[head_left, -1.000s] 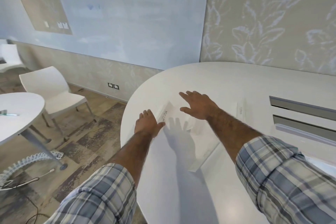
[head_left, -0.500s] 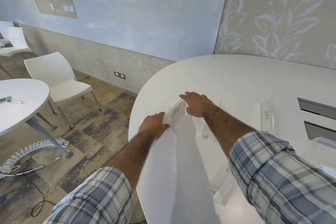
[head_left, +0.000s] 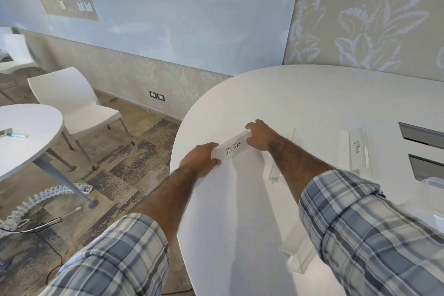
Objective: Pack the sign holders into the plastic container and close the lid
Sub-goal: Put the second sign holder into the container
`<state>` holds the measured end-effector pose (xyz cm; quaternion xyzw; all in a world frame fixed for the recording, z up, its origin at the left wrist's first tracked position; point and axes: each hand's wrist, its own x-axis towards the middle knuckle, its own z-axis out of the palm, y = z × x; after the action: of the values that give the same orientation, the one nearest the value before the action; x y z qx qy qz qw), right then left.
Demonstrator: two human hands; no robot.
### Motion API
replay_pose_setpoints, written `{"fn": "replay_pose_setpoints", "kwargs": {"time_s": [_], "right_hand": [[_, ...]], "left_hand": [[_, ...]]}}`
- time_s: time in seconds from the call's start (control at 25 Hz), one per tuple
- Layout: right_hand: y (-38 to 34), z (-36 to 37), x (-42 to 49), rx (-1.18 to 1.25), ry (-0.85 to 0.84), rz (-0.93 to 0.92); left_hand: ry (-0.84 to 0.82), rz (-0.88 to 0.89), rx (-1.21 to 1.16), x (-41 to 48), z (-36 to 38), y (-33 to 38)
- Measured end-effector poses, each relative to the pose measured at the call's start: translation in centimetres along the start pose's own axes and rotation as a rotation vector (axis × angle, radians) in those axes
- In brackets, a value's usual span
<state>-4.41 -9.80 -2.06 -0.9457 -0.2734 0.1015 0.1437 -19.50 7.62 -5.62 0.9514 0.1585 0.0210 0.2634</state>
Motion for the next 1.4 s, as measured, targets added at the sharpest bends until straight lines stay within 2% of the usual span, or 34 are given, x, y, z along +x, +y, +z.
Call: {"fn": "replay_pose_setpoints", "kwargs": {"time_s": [0.2,0.32,0.76,1.08,1.4], "right_hand": [[0.3,0.1,0.0,0.113,0.027,0.03],[0.5,0.1,0.0,0.134,0.073,0.048],[2.2,-4.5,-3.5,0.091,0.198,0.041],[7.1,-12.3,-11.0,-0.101,0.257,0.068],[16.4,-19.2,-24.0,-0.179,0.265,0.192]], "left_hand": [[0.082,-0.04,-0.005,-0.2,0.3,-0.1],[0.077,-0.042,-0.005,-0.2,-0.1,-0.1],[0.083,0.086,0.002,-0.1,-3.1,3.1],[0.046,0.279,-0.018,-0.9,-4.5,12.8],[-0.081,0.541,-0.038,-3.3,-1.1,27.2]]}}
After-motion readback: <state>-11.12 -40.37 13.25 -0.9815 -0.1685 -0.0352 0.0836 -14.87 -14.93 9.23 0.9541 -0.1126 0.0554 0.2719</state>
